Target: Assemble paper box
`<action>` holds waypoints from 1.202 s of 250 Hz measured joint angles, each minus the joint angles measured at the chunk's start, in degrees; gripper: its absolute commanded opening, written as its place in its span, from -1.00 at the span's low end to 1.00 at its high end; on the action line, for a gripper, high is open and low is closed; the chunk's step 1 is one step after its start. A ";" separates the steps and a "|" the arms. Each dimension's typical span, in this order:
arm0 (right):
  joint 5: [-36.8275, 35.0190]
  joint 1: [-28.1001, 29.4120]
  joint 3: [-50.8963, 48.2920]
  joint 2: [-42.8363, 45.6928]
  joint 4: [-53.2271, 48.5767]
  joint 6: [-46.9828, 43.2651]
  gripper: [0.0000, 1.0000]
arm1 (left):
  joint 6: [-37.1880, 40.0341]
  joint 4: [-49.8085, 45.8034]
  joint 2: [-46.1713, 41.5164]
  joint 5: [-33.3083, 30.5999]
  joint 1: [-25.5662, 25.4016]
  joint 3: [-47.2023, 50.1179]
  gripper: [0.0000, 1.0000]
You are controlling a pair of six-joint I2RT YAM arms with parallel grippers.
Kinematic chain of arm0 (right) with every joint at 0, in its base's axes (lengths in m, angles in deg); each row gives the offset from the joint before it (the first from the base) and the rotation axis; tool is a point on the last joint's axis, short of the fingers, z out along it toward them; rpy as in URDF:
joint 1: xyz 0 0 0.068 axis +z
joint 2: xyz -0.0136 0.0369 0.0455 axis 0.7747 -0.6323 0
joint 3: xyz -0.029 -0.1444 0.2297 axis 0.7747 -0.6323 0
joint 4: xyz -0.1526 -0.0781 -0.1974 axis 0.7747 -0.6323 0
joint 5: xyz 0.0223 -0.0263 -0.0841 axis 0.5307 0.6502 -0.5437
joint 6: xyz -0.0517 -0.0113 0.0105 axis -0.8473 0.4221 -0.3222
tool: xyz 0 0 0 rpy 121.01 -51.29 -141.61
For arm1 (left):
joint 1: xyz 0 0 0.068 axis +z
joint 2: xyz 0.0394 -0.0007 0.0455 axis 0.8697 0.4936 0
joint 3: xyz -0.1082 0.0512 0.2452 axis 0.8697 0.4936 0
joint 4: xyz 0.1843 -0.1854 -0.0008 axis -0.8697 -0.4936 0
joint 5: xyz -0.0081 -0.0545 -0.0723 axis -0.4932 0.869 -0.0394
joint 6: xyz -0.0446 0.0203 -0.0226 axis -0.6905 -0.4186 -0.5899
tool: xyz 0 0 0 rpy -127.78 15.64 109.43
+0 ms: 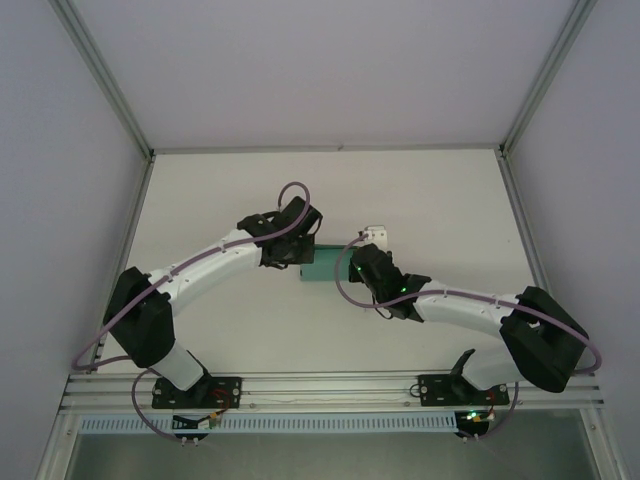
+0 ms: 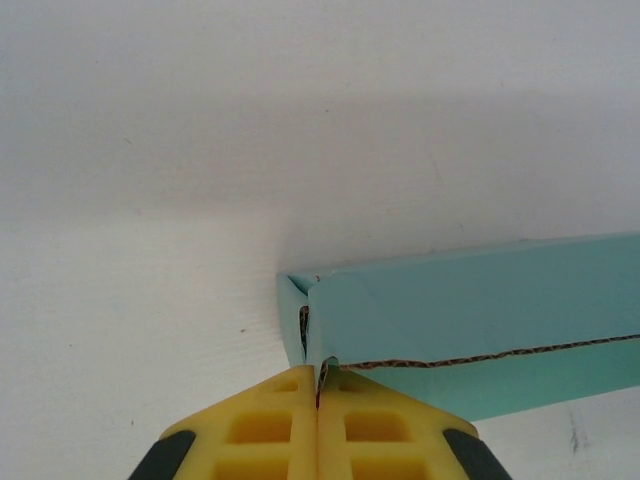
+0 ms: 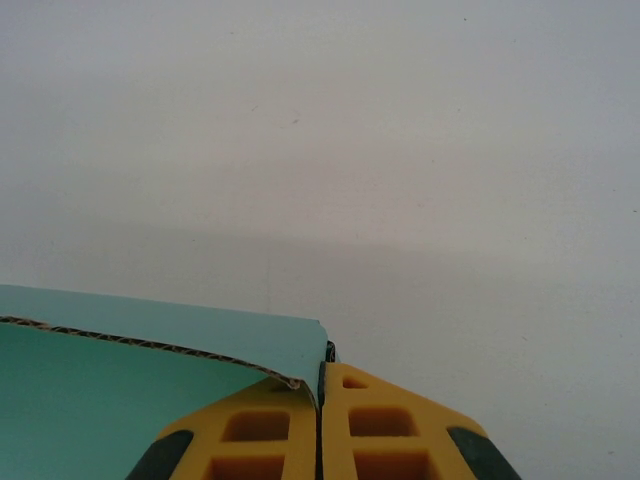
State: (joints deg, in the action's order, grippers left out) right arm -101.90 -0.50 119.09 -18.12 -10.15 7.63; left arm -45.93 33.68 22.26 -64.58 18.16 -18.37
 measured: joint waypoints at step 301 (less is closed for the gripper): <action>-0.37 -0.31 0.24 1.79 -4.83 1.31 -0.08 | -6.95 16.11 -5.77 4.09 1.40 14.14 -1.00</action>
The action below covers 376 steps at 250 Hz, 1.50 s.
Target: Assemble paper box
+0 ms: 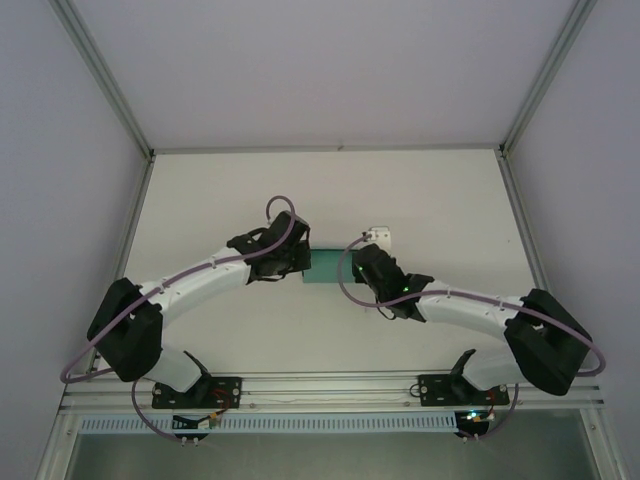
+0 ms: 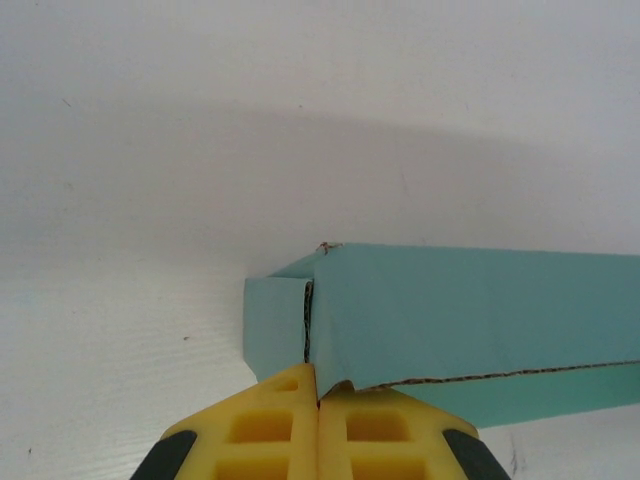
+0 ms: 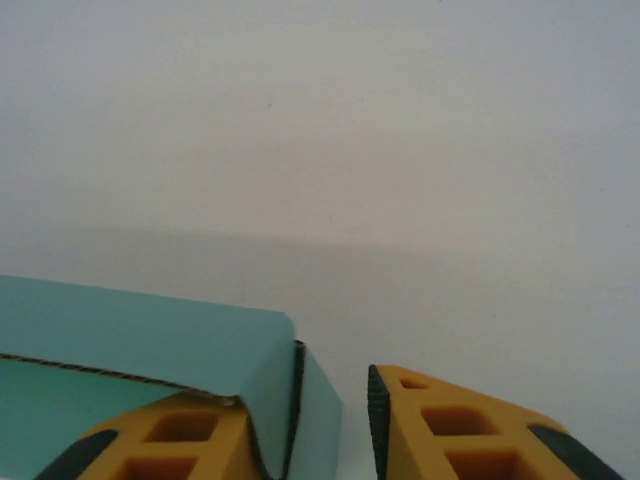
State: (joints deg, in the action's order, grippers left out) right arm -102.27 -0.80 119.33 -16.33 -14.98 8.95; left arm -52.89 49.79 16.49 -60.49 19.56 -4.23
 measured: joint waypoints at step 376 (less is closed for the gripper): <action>20.98 -13.16 1.68 -4.09 6.14 7.89 -0.05 | 12.17 -10.40 -0.37 3.65 -1.01 -6.27 1.00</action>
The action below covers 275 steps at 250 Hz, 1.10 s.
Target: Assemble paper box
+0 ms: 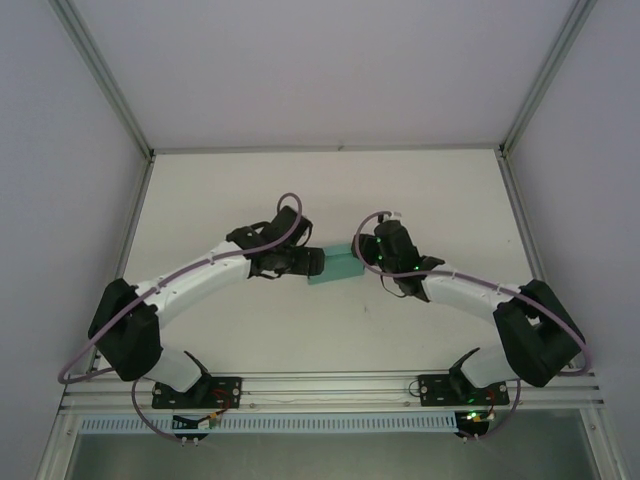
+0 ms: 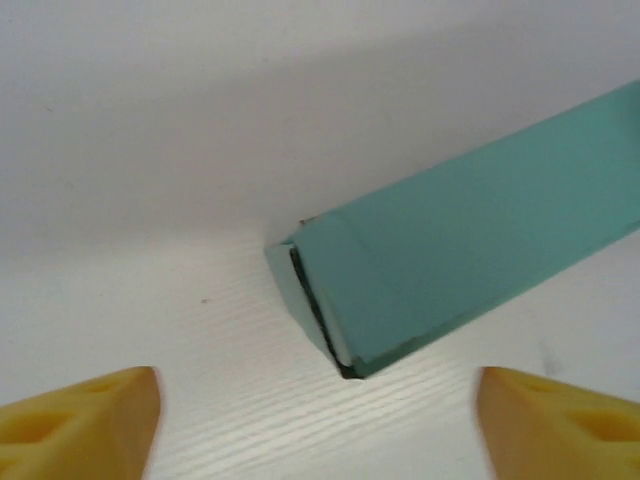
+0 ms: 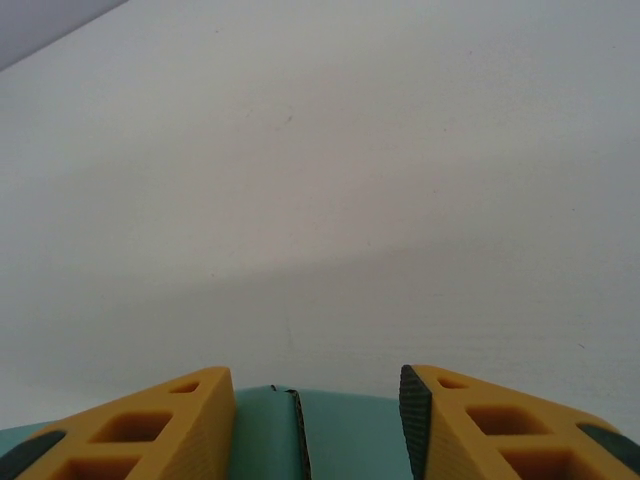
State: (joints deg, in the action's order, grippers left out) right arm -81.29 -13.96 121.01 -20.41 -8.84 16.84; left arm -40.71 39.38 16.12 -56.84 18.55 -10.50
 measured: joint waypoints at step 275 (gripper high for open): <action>9.03 -2.84 -18.91 -9.29 50.82 -8.90 -0.68 | -12.85 65.24 3.32 29.27 14.12 31.82 -0.82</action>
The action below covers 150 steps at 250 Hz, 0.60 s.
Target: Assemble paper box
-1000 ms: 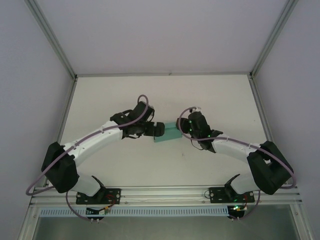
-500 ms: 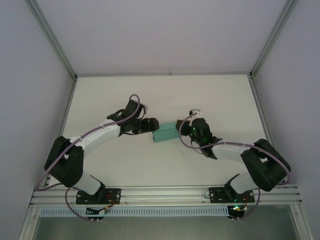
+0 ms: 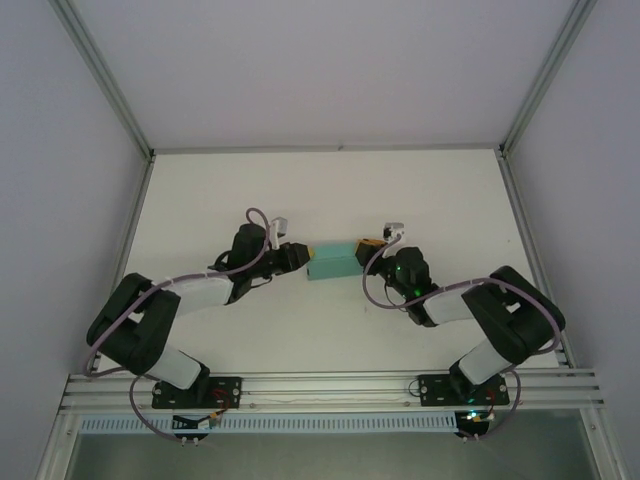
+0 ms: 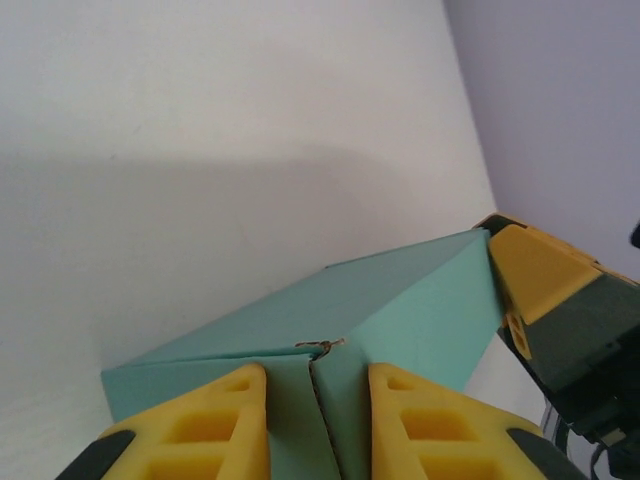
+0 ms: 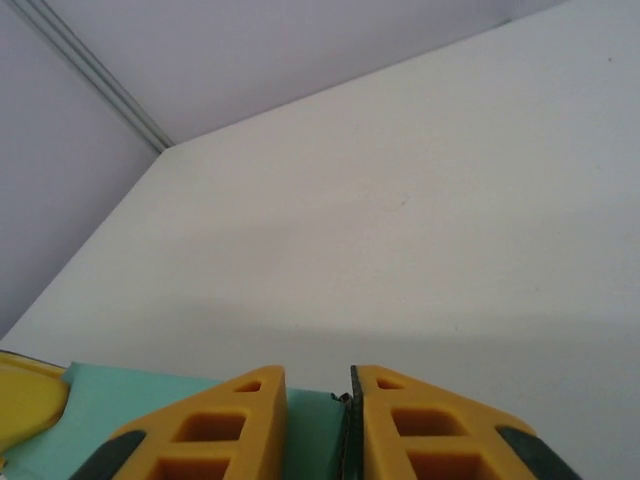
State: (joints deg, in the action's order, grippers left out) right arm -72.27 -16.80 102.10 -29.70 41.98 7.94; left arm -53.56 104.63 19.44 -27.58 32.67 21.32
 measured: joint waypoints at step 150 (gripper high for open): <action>3.69 -2.08 -2.16 -1.51 6.93 -2.47 -0.73 | 1.27 13.33 2.43 1.31 0.81 3.50 -0.21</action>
State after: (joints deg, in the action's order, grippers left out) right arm -68.57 -18.88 99.94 -31.21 48.91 5.47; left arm -52.30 117.96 21.87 -26.27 33.48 24.82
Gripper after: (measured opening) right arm 0.131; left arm 0.243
